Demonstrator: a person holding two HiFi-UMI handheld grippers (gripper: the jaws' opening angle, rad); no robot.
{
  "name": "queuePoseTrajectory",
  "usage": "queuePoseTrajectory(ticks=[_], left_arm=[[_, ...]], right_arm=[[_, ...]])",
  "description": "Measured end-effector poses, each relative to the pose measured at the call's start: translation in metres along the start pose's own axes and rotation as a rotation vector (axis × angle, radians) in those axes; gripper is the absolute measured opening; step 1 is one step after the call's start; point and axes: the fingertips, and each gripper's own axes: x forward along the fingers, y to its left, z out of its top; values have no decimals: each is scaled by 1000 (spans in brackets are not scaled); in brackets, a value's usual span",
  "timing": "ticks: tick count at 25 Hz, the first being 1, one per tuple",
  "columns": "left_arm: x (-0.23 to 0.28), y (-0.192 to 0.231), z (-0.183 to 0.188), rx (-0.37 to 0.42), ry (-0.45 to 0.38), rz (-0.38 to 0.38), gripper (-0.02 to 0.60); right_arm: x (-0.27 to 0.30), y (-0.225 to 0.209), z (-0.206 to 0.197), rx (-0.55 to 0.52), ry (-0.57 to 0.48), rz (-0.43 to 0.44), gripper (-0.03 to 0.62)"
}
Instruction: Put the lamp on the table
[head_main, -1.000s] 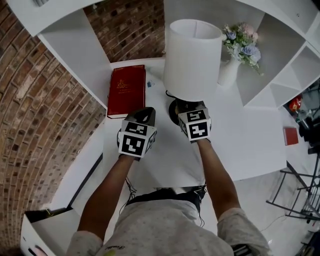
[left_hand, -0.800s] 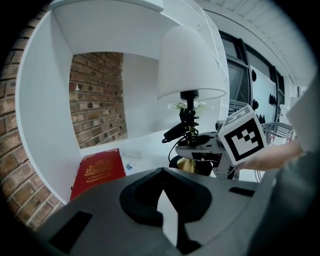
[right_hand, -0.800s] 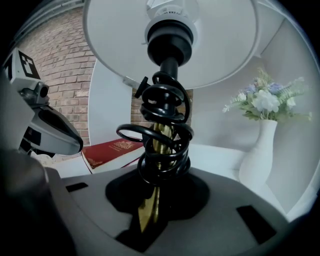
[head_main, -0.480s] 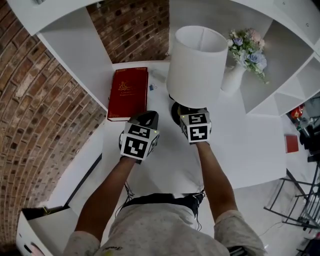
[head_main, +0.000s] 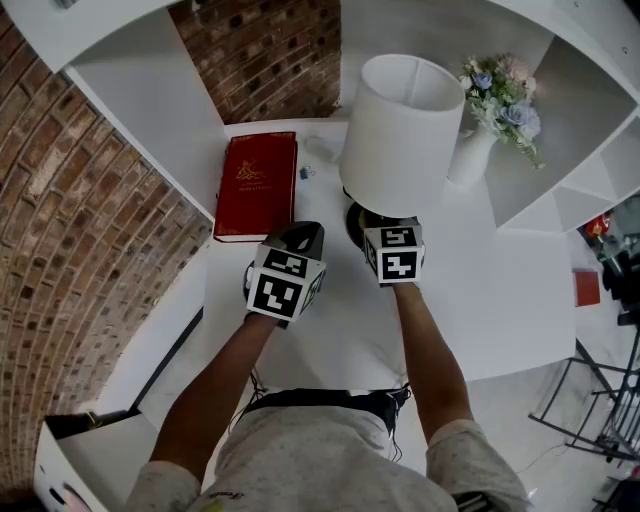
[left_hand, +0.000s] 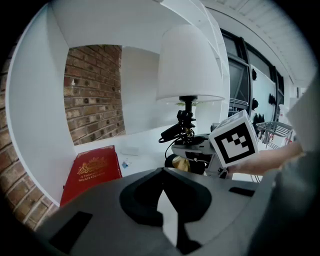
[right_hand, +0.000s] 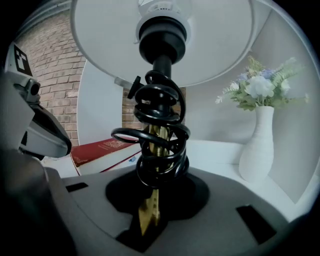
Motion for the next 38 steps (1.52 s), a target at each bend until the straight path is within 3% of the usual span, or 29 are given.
queuePoseTrajectory(ticks=[20, 38], left_arm=[[3, 0, 0, 13, -4, 0, -9], [-4, -4, 1, 13, -10, 6, -9]], right_arm=[[3, -3, -6, -9, -50, -15, 91], [-1, 0, -10, 3, -17, -4, 94]])
